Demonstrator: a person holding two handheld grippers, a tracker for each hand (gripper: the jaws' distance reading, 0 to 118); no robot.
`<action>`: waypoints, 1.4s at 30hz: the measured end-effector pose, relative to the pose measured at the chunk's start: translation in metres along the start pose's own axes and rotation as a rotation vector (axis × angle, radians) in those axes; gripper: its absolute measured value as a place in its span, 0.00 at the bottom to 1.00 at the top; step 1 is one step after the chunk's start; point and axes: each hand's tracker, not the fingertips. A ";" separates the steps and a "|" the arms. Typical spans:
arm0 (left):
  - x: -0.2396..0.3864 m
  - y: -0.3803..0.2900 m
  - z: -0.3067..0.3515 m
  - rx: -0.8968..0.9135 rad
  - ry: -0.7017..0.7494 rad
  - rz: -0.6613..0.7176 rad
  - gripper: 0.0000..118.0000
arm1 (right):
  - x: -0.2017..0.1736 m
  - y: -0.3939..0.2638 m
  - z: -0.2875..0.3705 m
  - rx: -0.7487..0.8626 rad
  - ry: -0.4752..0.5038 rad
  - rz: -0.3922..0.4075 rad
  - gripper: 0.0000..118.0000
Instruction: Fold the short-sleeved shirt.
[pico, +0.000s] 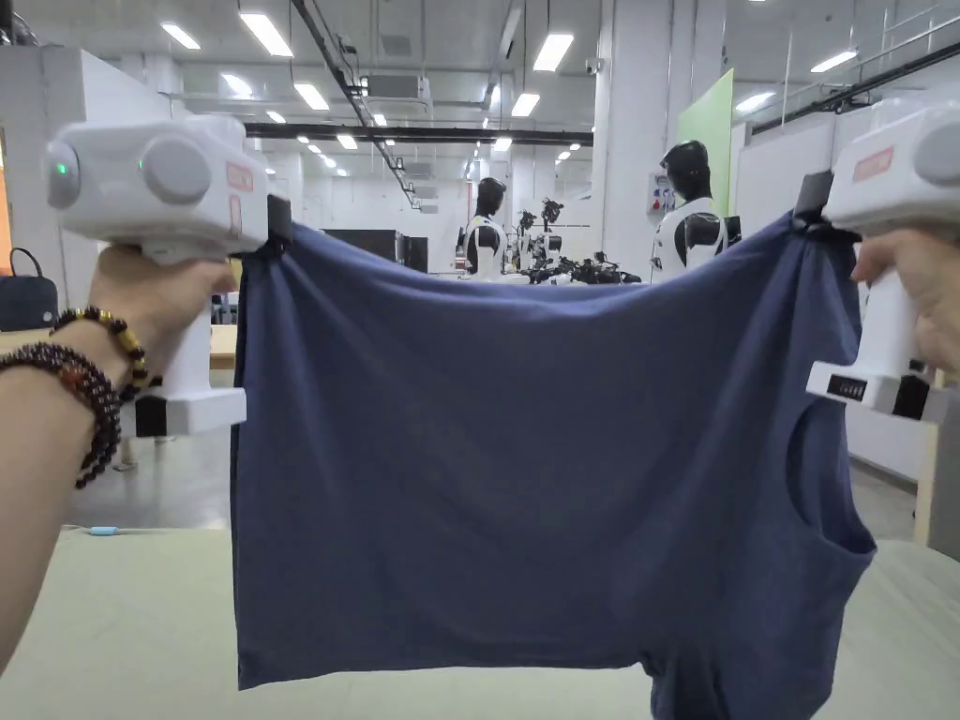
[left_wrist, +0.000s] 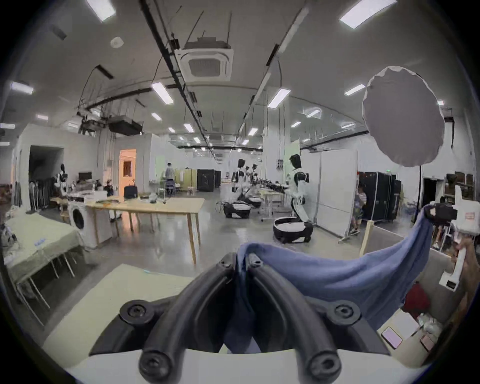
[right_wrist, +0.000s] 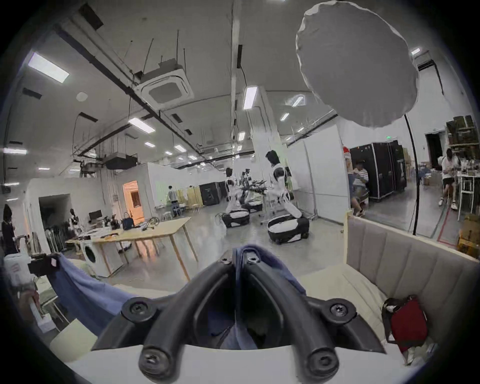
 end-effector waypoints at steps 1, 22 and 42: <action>-0.003 -0.015 -0.008 -0.030 -0.002 0.013 0.04 | 0.004 -0.015 -0.006 -0.022 0.000 0.002 0.03; -0.038 -0.166 0.063 -0.122 -0.155 0.078 0.04 | 0.037 -0.152 0.113 -0.102 0.036 0.002 0.03; -0.109 -0.440 0.308 -0.493 -0.266 0.256 0.04 | 0.093 -0.391 0.376 -0.663 0.304 0.166 0.03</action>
